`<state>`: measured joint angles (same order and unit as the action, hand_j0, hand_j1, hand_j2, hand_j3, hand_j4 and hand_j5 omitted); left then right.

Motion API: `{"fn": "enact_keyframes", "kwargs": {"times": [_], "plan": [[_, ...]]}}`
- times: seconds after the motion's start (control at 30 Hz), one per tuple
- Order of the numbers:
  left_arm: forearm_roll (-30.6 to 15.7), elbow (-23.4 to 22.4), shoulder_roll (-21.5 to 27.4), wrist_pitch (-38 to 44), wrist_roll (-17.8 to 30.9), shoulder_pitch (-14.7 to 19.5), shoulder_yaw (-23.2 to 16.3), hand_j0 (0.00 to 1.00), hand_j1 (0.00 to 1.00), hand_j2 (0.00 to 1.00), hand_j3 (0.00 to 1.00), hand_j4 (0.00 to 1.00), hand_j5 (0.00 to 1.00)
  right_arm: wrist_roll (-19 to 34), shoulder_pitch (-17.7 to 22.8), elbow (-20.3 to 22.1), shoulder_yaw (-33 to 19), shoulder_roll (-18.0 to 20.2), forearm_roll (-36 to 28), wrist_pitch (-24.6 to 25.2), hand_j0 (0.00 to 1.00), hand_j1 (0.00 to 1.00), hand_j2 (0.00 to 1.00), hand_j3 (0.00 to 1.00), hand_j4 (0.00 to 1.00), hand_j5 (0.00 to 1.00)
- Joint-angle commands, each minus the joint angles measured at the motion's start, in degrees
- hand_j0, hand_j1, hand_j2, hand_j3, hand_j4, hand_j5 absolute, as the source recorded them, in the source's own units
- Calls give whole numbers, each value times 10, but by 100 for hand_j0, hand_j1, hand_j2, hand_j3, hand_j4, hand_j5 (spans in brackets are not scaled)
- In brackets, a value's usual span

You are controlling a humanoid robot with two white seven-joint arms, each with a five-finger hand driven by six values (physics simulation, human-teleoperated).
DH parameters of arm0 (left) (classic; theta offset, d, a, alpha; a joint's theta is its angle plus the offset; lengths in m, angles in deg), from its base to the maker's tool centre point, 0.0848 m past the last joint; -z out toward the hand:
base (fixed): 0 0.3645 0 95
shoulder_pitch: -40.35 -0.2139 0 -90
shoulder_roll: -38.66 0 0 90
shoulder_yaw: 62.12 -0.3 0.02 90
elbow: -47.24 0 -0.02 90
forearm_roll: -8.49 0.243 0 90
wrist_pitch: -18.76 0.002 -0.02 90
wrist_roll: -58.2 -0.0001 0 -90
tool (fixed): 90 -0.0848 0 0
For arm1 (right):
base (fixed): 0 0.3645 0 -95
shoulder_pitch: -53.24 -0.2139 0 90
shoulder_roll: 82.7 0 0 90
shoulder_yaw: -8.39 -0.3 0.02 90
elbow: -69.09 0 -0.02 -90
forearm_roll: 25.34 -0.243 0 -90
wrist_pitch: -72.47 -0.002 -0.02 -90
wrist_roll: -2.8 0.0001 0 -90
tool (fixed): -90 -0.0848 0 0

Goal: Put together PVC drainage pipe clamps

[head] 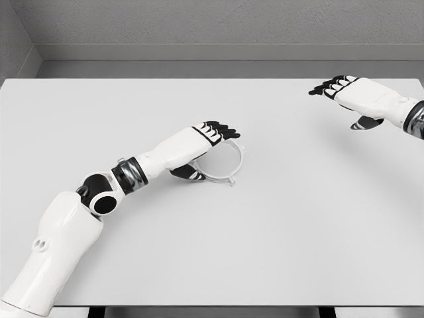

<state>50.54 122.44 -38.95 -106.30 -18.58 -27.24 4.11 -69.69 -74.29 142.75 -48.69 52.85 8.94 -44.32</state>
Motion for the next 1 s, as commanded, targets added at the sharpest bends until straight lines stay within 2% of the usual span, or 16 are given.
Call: {"fn": "enact_keyframes", "kwargs": {"times": [0.0,0.4,0.47,0.57,0.63,0.73,0.9,0.97], "plan": [[-5,1,0,1,0,0,0,100,100,100,100,100,100,0,0,1,0,1,-3,1,100,100,100,100,100,100],[-12,44,10,1,0,-19,9,100,100,100,100,100,100,-1,0,1,0,7,-3,1,100,100,100,100,100,100],[-14,63,28,1,0,-28,14,100,100,100,100,100,100,0,0,1,0,10,-2,1,100,100,100,100,100,100],[-14,65,42,1,-1,-28,28,100,100,100,100,100,100,0,0,2,0,14,-3,1,100,100,100,100,100,100],[-14,65,48,1,-1,-28,63,100,100,100,100,100,100,0,0,2,0,14,-3,1,100,100,100,100,100,100],[-11,64,47,1,0,-29,95,100,100,100,100,100,100,1,0,1,1,13,-2,1,100,100,100,100,100,100],[-10,56,44,1,0,-24,98,100,100,100,100,100,100,1,-1,0,3,12,-1,1,100,100,100,100,100,100],[-10,24,32,1,-1,-10,98,100,100,100,100,100,100,1,-1,0,3,12,-1,1,100,100,100,100,100,100]]}}
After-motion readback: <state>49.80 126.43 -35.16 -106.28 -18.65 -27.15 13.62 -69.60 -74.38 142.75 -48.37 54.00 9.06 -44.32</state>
